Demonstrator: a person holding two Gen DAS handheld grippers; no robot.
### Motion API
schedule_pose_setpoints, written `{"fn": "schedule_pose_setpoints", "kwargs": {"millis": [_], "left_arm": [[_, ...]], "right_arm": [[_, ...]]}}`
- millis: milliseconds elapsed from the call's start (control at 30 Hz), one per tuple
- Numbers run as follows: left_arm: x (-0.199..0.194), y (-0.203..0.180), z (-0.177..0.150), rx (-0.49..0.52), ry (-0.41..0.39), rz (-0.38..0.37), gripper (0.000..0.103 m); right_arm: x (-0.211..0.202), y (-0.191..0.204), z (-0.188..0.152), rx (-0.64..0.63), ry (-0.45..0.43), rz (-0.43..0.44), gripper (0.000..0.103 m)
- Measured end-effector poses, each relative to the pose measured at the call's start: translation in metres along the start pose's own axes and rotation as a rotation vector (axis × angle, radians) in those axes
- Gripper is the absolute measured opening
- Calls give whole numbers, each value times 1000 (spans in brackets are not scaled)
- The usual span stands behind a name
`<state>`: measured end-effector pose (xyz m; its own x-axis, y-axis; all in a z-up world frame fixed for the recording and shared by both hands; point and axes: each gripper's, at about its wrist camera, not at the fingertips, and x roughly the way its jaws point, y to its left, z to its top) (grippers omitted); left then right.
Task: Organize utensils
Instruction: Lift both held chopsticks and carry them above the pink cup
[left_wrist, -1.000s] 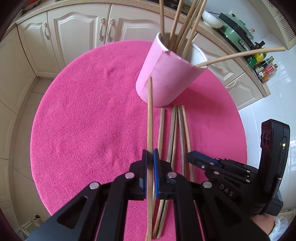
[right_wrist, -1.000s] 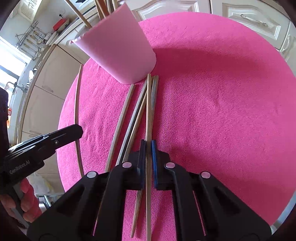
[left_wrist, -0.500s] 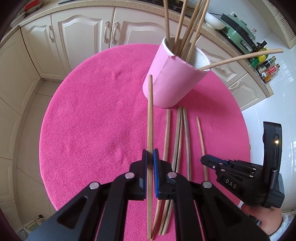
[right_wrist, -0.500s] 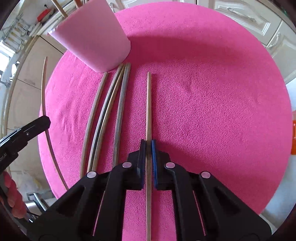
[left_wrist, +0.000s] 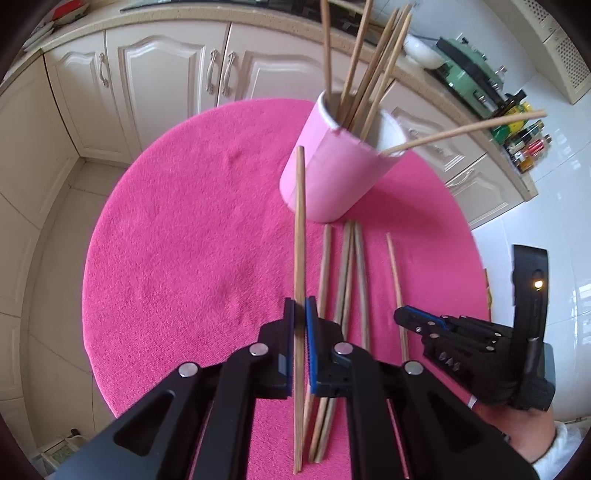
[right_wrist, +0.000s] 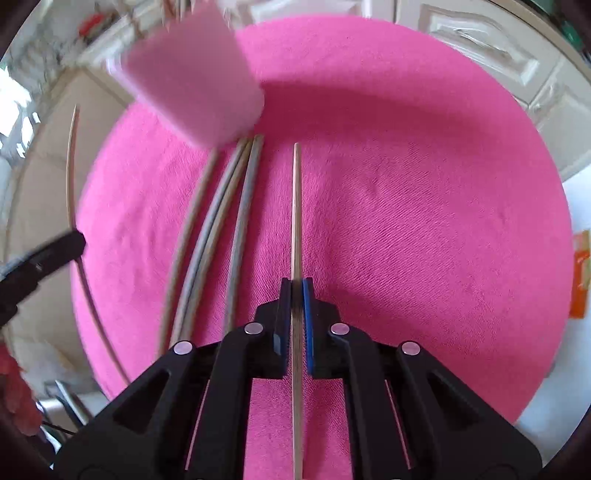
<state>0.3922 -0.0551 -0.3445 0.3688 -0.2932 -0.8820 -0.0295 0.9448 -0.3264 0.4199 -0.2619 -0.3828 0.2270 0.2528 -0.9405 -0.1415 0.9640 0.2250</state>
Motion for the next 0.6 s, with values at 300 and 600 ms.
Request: {"fn": "schedule_pose_setpoints", "kwargs": {"millis": [300, 600], "left_arm": [[-51, -19, 21, 46, -184, -81, 6], [-108, -41, 69, 69, -440, -132, 6]], "right_arm": [[-73, -31, 13, 104, -297, 167, 7], [-134, -29, 58, 50, -617, 195, 7]]}}
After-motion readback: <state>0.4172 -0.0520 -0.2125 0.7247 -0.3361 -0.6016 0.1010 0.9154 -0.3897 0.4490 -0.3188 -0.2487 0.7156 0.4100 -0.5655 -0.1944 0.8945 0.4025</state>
